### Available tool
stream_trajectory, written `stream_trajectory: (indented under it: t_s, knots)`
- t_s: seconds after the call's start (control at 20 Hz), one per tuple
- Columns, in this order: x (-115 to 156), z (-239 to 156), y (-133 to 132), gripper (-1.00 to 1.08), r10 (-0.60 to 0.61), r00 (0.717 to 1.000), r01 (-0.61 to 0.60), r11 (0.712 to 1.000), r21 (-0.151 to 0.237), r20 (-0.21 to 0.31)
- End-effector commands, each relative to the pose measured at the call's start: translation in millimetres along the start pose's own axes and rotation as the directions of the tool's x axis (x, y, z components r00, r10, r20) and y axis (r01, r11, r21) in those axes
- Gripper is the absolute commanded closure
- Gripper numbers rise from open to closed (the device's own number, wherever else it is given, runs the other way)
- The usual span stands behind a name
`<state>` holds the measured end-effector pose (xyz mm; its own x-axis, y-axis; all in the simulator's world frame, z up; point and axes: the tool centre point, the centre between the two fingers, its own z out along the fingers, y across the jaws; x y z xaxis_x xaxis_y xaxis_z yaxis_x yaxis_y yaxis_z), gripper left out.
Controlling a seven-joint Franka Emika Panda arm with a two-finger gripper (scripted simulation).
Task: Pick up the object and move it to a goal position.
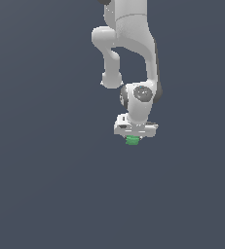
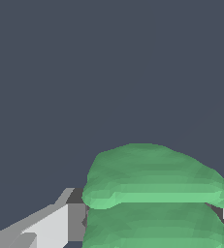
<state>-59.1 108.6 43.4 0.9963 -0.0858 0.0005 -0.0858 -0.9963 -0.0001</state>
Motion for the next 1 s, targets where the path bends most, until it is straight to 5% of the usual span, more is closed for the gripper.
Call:
stream_trajectory:
  t_s: [0.0, 0.95]
  knots:
    - [5, -2, -5, 1.08, 0.000, 1.000, 0.000, 1.000, 0.000, 0.000]
    - [86, -27, -80, 1.08, 0.000, 1.000, 0.000, 1.000, 0.000, 0.000]
